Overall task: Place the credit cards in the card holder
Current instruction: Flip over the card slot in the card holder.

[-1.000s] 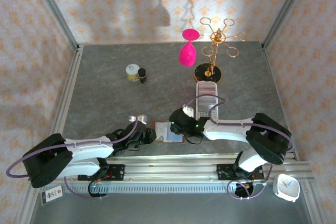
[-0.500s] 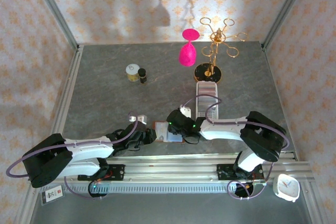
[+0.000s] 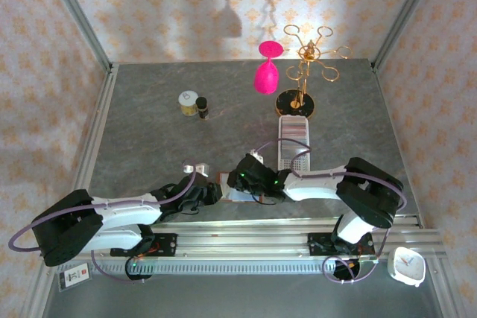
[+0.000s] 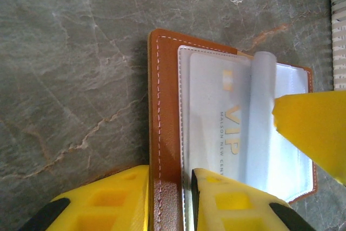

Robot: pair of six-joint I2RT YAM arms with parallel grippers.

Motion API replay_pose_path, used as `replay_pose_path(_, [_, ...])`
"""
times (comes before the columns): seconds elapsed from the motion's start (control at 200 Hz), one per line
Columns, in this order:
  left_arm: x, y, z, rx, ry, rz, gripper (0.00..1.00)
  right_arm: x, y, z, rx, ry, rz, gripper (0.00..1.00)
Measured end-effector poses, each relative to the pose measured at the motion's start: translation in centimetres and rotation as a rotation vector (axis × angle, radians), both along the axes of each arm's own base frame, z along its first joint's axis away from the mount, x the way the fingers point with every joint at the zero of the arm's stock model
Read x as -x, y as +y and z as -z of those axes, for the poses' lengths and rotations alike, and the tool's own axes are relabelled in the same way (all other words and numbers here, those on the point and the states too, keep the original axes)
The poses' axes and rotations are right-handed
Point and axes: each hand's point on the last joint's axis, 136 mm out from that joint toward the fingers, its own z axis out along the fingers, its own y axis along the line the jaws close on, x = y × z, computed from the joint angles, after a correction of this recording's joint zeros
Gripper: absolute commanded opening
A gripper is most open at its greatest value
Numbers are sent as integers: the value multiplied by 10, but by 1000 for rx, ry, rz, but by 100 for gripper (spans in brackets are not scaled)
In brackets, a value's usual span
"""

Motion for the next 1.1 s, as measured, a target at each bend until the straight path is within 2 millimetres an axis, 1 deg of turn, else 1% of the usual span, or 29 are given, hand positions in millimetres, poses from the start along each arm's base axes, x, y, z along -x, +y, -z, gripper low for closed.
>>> replay_pose_path(0.34, [0,0,0,0,0,-4,26,-4,17,-17,-107,-19,-7,41])
replay_pose_path(0.581, [4,5,0,9,5,-20,27,-5,23,-15,-133,-12,-7,41])
replay_pose_path(0.721, [6,10,-1,16,-1,-36,28,-6,26,-19,-156,-18,-8,41])
replay_pose_path(1.026, [2,20,-13,34,-34,-99,30,-8,37,-34,-224,-46,-27,43])
replay_pose_path(1.101, [1,23,-15,36,-43,-115,30,-9,39,-42,-244,-67,-37,44])
